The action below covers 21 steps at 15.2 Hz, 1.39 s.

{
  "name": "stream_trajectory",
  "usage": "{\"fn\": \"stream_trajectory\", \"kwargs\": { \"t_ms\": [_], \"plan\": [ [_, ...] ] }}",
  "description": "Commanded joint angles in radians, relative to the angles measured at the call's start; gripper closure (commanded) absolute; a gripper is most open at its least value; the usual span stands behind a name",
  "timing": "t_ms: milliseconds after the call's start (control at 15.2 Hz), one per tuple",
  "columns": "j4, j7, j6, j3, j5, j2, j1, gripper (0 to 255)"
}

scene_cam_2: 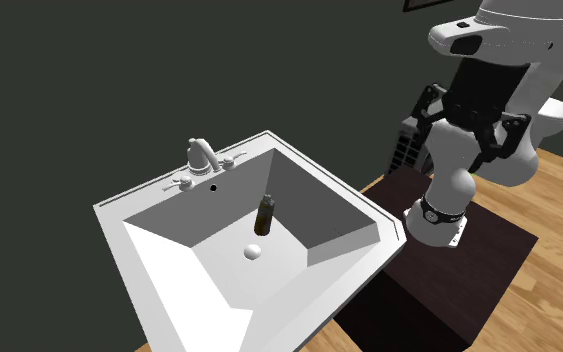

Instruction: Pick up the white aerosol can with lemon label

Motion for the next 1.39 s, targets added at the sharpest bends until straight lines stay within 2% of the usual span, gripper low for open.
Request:
{"fn": "stream_trajectory", "kwargs": {
  "t_ms": [0, 660, 1320],
  "plan": [
    [0.000, 0.000, 0.000, 0.000, 0.000, 0.000, 0.000, 0],
    [-0.190, -0.182, 0.239, -0.179, -0.115, 0.045, -0.061, 0],
    [-0.254, -0.365, 0.515, -0.376, -0.200, 0.245, -0.114, 0]
  ]
}}
